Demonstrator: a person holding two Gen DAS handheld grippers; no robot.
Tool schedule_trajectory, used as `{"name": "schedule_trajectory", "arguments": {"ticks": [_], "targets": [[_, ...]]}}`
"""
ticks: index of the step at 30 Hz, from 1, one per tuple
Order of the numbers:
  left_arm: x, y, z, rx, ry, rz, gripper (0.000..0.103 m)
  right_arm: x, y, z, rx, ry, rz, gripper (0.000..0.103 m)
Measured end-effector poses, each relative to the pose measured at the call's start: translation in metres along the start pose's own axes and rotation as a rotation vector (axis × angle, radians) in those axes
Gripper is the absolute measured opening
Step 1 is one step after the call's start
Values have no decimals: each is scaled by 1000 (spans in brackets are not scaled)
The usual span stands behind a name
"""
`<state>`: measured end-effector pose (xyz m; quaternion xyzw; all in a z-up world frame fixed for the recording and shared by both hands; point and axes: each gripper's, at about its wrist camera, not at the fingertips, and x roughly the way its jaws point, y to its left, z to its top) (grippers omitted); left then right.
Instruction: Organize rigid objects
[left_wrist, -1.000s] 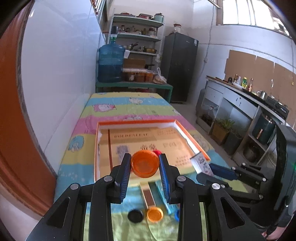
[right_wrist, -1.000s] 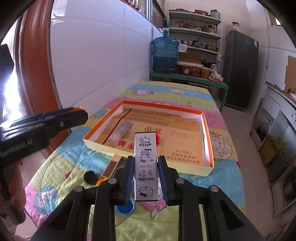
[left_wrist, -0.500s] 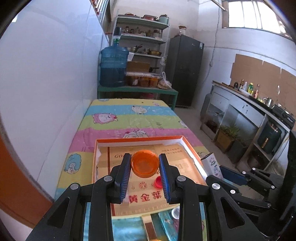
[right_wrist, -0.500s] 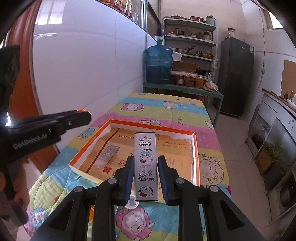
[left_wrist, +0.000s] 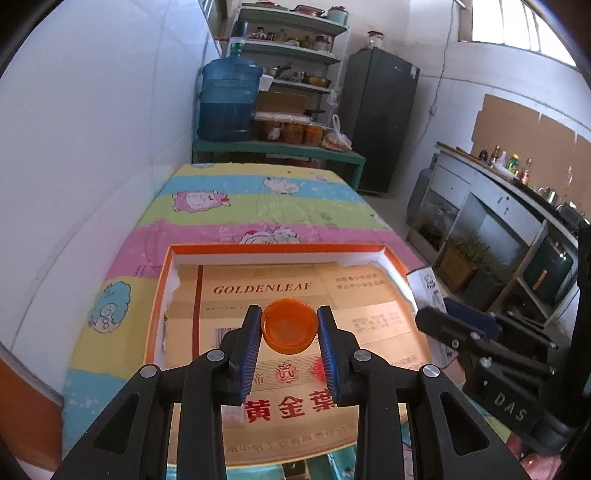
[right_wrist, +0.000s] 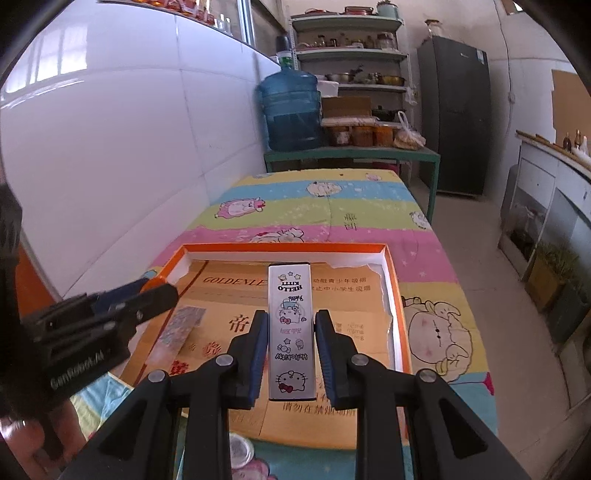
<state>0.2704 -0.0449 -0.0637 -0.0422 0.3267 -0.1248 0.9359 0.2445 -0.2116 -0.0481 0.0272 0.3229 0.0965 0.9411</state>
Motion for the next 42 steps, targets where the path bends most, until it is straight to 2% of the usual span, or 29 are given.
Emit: {"name": "schedule_trajectory", "arguments": {"ticks": [12, 42], "targets": [[31, 0, -16, 12, 69, 17, 31, 43, -8, -12, 30, 55, -22, 26], [56, -12, -28, 70, 147, 47, 31, 62, -11, -25, 33, 139, -22, 26]]}}
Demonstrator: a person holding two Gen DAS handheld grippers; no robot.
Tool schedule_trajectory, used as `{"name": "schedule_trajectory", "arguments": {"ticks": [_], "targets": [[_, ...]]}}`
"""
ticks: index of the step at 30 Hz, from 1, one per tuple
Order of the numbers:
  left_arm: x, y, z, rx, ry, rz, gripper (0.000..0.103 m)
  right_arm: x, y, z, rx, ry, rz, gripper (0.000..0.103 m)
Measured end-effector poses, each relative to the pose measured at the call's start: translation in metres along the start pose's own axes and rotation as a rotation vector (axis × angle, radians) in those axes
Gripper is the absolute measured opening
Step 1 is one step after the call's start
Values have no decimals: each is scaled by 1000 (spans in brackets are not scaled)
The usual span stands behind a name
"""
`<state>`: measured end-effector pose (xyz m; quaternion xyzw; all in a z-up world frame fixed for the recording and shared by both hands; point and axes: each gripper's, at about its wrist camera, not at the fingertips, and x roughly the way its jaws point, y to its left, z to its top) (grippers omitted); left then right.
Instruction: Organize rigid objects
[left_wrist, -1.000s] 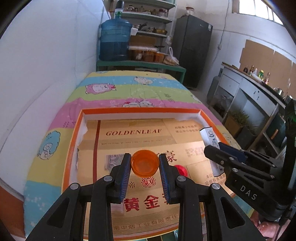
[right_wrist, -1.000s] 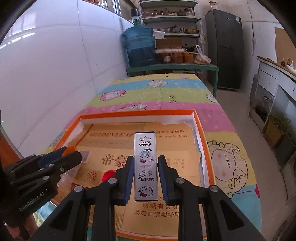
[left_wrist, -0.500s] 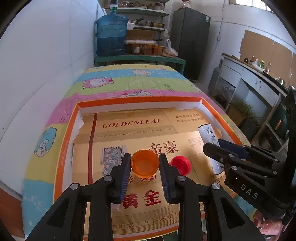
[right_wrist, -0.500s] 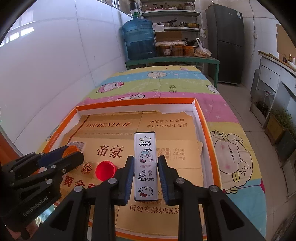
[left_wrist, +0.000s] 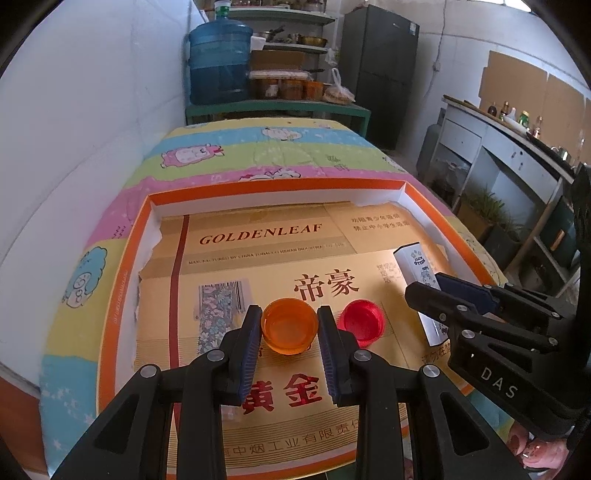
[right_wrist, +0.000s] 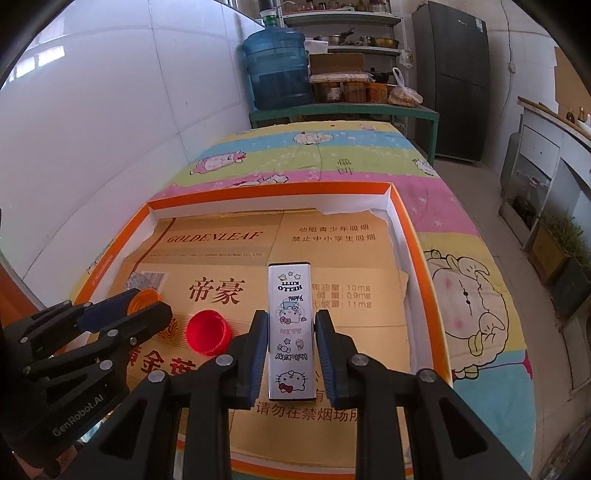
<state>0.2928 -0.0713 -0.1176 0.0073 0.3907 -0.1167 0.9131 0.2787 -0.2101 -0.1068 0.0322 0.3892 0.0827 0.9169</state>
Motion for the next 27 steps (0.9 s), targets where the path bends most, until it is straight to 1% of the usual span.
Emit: {"name": "schedule_trajectory", "arguments": {"ticks": [14, 27], "targets": [[14, -4, -2, 6, 48, -12, 31, 3, 1, -3, -8, 20, -11, 26], [16, -4, -1, -13, 54, -31, 31, 9, 0, -5, -10, 43, -20, 26]]}}
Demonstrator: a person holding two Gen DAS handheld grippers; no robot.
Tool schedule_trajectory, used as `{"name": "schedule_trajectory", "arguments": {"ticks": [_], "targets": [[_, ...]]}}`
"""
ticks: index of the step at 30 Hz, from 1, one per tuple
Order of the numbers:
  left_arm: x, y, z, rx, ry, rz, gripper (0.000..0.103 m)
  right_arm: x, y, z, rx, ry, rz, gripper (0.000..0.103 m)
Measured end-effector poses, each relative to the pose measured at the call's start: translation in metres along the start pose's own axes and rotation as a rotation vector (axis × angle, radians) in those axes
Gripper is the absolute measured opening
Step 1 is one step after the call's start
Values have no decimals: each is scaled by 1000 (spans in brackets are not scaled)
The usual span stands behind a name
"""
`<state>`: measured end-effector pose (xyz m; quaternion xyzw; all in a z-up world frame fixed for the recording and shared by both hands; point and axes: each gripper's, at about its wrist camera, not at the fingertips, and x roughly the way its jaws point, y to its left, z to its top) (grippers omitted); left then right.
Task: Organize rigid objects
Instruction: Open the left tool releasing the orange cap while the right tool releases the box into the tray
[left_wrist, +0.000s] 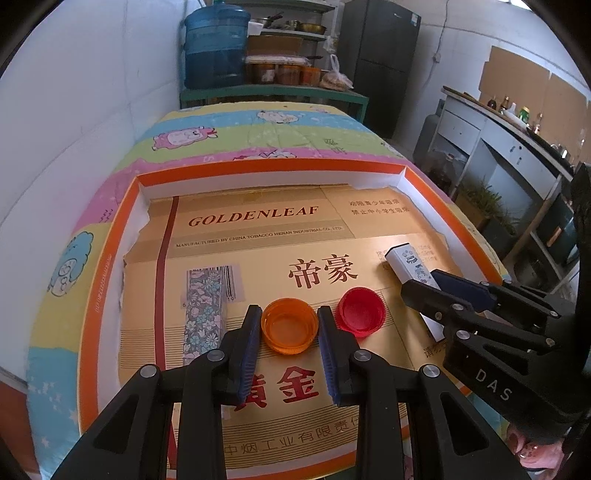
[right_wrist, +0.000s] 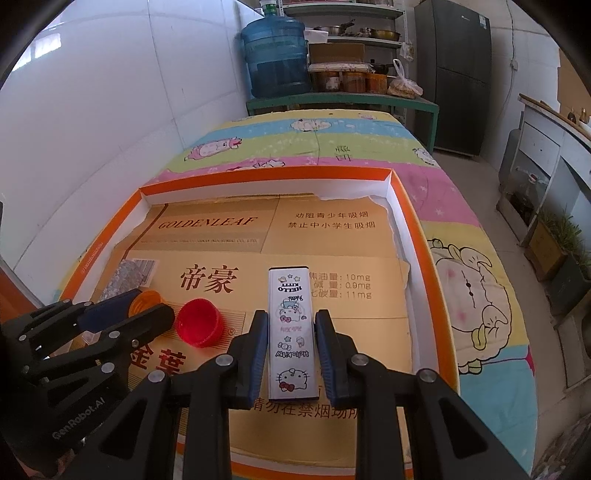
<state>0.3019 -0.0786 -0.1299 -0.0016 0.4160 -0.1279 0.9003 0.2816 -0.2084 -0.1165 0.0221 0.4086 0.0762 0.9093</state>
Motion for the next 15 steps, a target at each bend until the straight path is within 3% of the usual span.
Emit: {"name": "schedule_trajectory", "arguments": {"ticks": [15], "targets": [[-9, 4, 0, -25, -31, -52, 35, -1, -2, 0, 8, -7, 0, 27]]}}
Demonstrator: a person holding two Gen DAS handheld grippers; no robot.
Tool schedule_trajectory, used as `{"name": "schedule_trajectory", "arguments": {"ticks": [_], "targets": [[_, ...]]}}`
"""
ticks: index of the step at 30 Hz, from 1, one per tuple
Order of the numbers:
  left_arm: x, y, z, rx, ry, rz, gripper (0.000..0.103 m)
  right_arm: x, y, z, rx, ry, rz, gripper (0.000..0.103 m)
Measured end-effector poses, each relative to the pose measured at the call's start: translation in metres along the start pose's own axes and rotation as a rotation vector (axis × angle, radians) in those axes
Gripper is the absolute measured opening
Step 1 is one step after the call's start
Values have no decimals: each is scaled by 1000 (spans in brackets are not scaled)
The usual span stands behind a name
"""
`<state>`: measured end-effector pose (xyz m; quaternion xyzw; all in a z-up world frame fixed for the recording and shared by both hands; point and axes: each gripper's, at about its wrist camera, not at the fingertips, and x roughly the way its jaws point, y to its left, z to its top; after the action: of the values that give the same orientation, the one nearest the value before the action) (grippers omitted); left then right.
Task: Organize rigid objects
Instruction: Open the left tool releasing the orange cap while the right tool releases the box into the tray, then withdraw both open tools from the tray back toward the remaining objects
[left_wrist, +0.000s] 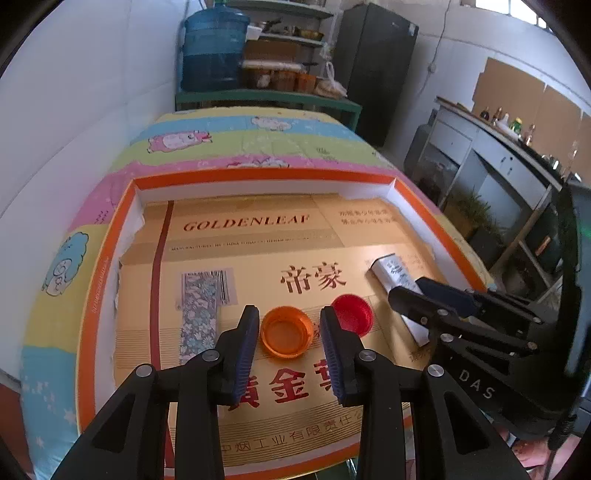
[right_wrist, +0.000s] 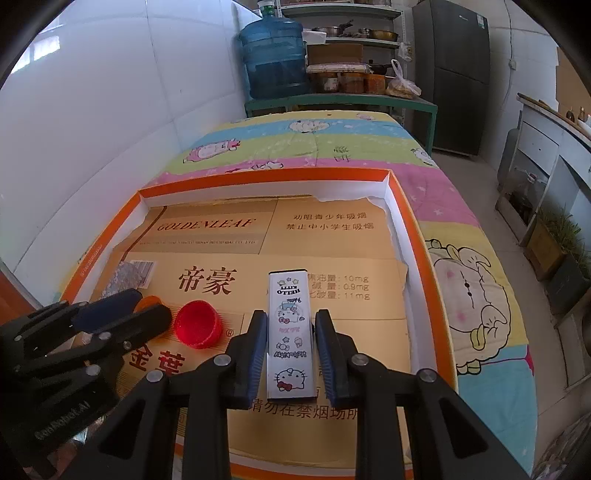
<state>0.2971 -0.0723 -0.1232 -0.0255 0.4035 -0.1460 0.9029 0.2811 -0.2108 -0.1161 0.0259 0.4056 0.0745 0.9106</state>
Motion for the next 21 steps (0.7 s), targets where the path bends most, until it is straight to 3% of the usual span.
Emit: {"name": "schedule_trajectory", "arguments": {"ticks": [4, 8, 21], "targets": [[-6, -1, 0, 7, -27, 0, 36, -3, -1, 0, 2, -13, 2, 27], [-9, -3, 0, 20, -40, 6, 49, -6, -2, -1, 8, -22, 1, 34], [-43, -4, 7, 14, -135, 7, 49, -24, -7, 5, 36, -117, -7, 36]]}}
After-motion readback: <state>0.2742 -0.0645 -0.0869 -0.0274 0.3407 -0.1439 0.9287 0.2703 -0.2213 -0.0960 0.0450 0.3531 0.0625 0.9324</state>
